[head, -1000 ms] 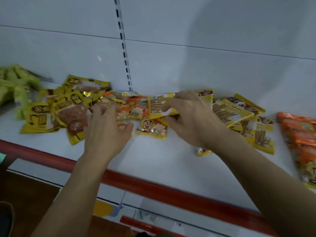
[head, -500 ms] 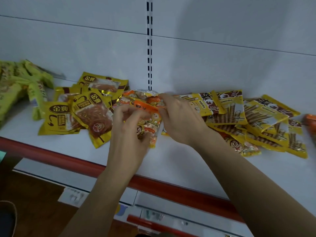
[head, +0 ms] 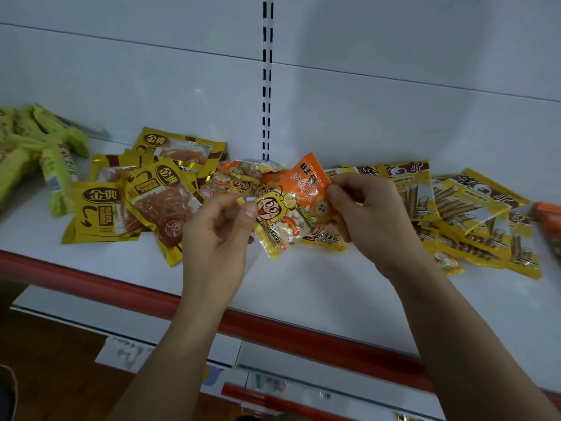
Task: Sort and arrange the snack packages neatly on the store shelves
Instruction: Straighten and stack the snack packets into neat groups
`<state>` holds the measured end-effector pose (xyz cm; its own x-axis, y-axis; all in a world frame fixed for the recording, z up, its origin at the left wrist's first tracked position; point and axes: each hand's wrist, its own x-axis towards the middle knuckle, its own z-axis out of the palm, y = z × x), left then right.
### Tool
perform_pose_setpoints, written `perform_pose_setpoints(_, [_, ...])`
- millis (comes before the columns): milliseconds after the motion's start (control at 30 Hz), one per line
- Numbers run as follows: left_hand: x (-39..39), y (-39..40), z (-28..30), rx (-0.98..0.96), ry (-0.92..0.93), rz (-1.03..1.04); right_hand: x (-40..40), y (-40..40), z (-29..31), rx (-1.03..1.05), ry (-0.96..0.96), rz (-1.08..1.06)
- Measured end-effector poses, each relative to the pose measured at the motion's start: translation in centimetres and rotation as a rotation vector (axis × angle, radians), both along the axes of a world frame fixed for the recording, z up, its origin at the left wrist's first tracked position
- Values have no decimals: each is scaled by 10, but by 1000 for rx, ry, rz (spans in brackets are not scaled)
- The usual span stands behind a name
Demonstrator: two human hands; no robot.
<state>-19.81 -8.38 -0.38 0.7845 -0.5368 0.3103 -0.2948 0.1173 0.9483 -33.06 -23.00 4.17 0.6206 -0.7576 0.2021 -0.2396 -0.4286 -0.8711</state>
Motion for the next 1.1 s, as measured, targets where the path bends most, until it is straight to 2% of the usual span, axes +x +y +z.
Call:
perform_pose_setpoints(100, [-6,-4,5,-64,107,10,-9,1,-1,-42,2,-5])
perform_pose_setpoints(233, [-10,-11,5,-176,135,57,-25,-3,1,-64,-79,-66])
perform_pose_setpoints(400, [-38,-38,13,-243,316,-115,-58,-8,0,69,-167,-132])
perform_pose_setpoints(500, [-55,-53,15,-215,275,-189,-88,-15,-3,105,-151,-188])
perform_pose_setpoints(733, [-104,-84,23,-116,187,-336,-161,-29,-8,332,-320,-243])
perform_pose_setpoints(900, [-147,-98,26,-72,68,-405,-219,-46,-5,286,-295,-334])
perform_pose_setpoints(1100, [-206,-116,19,35,48,-459,-284,-63,3,196,-248,-443])
